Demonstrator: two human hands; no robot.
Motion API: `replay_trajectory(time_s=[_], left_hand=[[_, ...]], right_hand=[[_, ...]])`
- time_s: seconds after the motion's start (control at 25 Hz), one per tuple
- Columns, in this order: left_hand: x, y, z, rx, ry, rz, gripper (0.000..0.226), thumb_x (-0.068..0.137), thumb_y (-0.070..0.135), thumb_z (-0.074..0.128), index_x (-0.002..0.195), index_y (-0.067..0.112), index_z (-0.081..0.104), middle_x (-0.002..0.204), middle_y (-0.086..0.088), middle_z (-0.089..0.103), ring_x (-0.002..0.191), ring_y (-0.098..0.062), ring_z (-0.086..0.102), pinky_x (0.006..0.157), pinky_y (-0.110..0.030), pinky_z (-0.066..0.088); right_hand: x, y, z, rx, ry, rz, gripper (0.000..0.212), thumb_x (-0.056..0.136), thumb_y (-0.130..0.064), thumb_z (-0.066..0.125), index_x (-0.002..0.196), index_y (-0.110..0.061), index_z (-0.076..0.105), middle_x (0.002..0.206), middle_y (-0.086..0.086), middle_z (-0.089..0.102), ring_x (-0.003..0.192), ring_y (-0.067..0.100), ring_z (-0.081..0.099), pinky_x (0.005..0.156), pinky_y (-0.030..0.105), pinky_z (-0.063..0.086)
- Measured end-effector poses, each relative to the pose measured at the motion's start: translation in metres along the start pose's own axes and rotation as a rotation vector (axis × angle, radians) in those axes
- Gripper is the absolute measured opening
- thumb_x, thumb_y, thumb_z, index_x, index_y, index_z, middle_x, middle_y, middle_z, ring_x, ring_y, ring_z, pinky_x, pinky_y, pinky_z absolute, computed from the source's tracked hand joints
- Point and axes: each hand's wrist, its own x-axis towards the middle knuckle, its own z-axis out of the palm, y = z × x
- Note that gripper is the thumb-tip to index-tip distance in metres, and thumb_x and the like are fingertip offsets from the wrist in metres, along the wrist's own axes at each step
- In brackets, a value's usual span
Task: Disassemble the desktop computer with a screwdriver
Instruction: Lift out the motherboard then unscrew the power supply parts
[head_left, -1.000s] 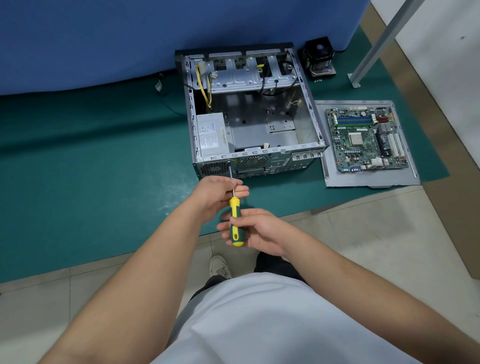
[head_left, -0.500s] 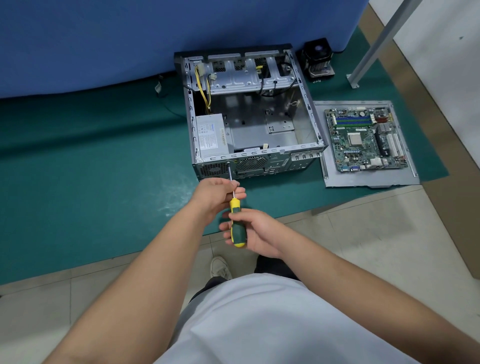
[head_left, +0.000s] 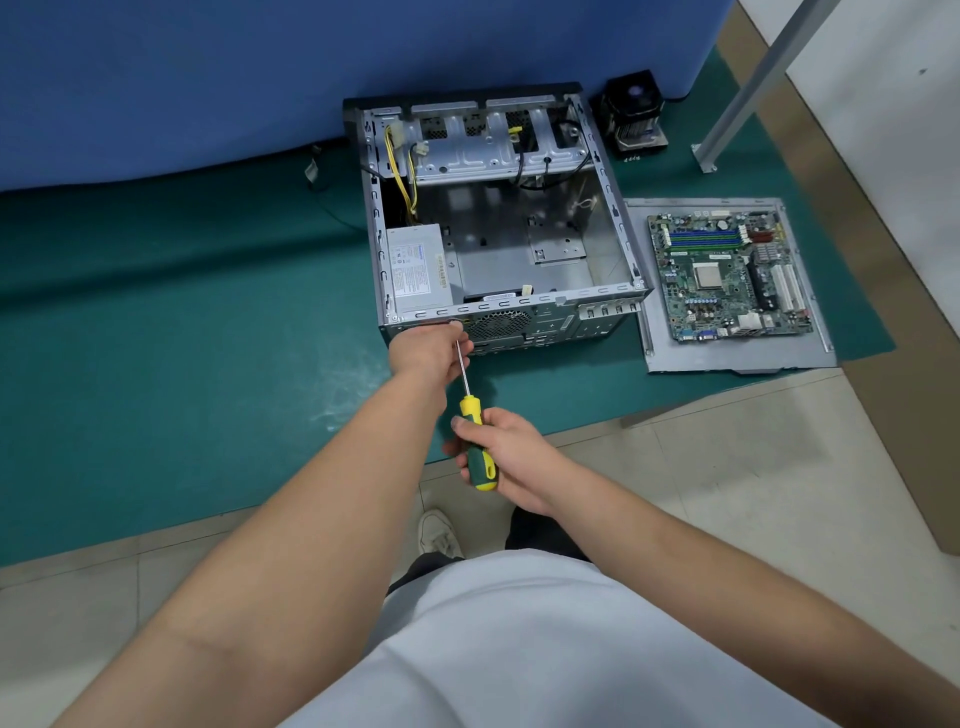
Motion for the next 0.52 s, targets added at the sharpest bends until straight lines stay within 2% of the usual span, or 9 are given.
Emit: replay_trajectory(time_s=[0.08,0.16,0.28,0.4,0.52], left_hand=[[0.0029,-0.0027,0.0008,-0.004,0.027,0.015,0.011,0.096,0.006,0.068,0.105,0.001,0.069,0.095,-0.012,0.074,0.085,-0.022,0.073,0.079,-0.030,0.062],[0.0046,-0.0035,0.0009,-0.008,0.050,0.033,0.005,0.095,0.007,0.070,0.097,0.003,0.069,0.093,-0.013,0.074,0.081,-0.021,0.073,0.074,-0.029,0.063],[0.0056,-0.0039,0.0013,-0.015,0.095,0.047,0.009,0.094,0.008,0.072,0.086,0.006,0.067,0.090,-0.013,0.075,0.076,-0.021,0.073,0.071,-0.030,0.063],[0.0046,-0.0064,0.0031,-0.014,0.131,0.065,0.012,0.093,0.009,0.073,0.082,0.007,0.068,0.088,-0.012,0.076,0.076,-0.021,0.074,0.077,-0.034,0.063],[0.0046,-0.0085,0.0045,0.001,0.171,0.093,0.016,0.093,0.010,0.074,0.079,0.009,0.067,0.083,-0.009,0.076,0.075,-0.020,0.075,0.078,-0.035,0.064]], right_hand=[[-0.0025,-0.0020,0.0010,0.088,-0.048,0.054,0.019,0.106,-0.021,0.048,0.114,-0.006,0.058,0.086,0.014,0.072,0.070,0.020,0.061,0.065,0.031,0.053],[-0.0020,-0.0024,-0.0008,0.096,-0.030,0.056,0.026,0.106,-0.016,0.041,0.116,-0.003,0.061,0.090,0.016,0.071,0.077,0.023,0.063,0.072,0.036,0.053],[-0.0017,-0.0002,-0.0010,-0.010,0.023,-0.012,0.011,0.106,-0.013,0.051,0.112,-0.006,0.056,0.094,0.014,0.068,0.079,0.022,0.065,0.076,0.043,0.058],[-0.0017,0.0011,0.0010,-0.154,0.077,-0.069,0.015,0.103,-0.016,0.061,0.109,-0.009,0.050,0.091,0.011,0.066,0.070,0.018,0.064,0.066,0.036,0.059],[0.0007,0.0025,0.0043,-0.175,0.093,-0.127,0.018,0.102,-0.015,0.062,0.111,-0.007,0.049,0.083,0.011,0.065,0.064,0.018,0.060,0.058,0.031,0.052]])
